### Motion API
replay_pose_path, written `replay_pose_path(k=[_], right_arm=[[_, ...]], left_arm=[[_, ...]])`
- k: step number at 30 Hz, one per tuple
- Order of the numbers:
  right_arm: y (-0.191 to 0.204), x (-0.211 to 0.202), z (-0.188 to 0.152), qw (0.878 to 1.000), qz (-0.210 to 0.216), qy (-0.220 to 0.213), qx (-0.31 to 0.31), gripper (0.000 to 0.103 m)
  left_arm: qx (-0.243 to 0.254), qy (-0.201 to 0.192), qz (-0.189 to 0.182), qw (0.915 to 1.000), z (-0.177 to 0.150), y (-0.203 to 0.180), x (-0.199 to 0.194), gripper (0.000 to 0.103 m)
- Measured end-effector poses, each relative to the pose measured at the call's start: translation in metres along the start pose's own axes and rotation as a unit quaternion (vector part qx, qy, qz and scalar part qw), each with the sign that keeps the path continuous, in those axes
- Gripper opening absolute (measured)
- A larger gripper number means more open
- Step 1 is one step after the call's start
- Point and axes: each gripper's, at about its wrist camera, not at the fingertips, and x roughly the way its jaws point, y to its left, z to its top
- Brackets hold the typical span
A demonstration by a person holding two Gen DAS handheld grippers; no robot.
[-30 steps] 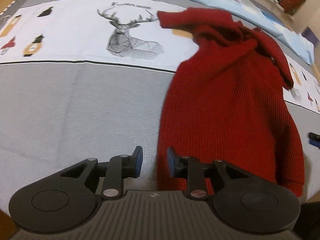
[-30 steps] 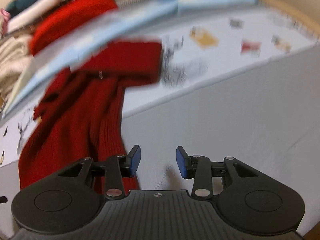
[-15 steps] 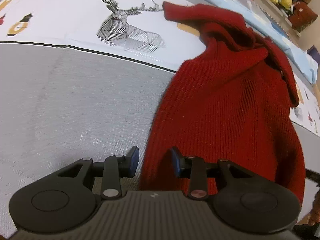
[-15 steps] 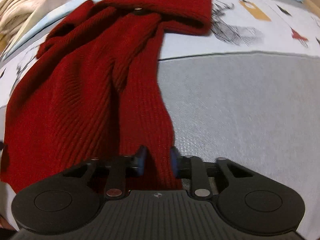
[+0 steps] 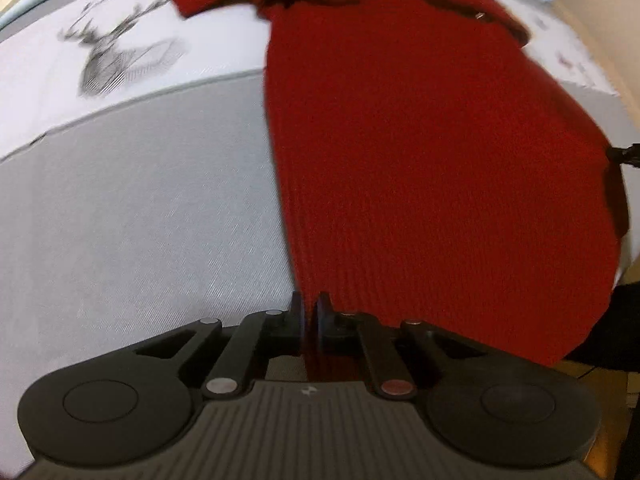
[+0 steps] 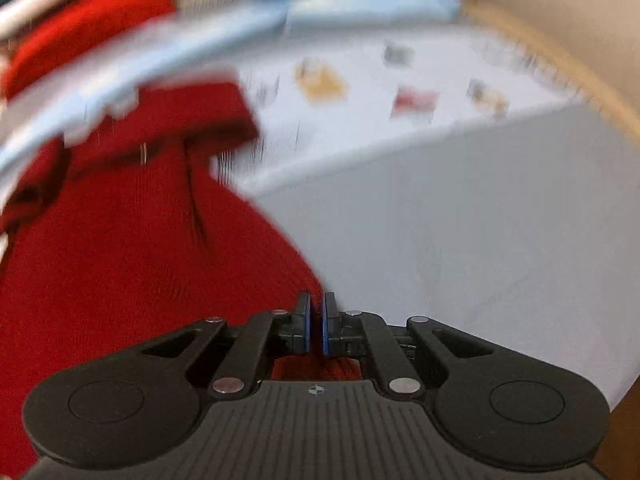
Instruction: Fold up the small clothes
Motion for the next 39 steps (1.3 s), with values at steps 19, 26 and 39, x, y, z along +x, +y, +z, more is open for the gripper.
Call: replay_pose_path(k=[19, 26, 39], right_arm=[[0.012, 0.01, -0.034, 0.992, -0.021, 0.041, -0.119, 0.011], [0.013, 0.015, -0.043, 0.984, -0.027, 0.059, -0.163, 0.005], [0.047, -0.029, -0.032, 0.971, -0.011, -0.119, -0.209, 0.011]], left_arm=[[-0.012, -0.176, 0.04, 0.9834, 0.053, -0.063, -0.089, 0.025], [-0.043, -0.26, 0.054, 0.9631, 0.145, -0.113, -0.115, 0.03], [-0.131, -0.225, 0.069, 0.9631, 0.183, -0.069, -0.077, 0.032]])
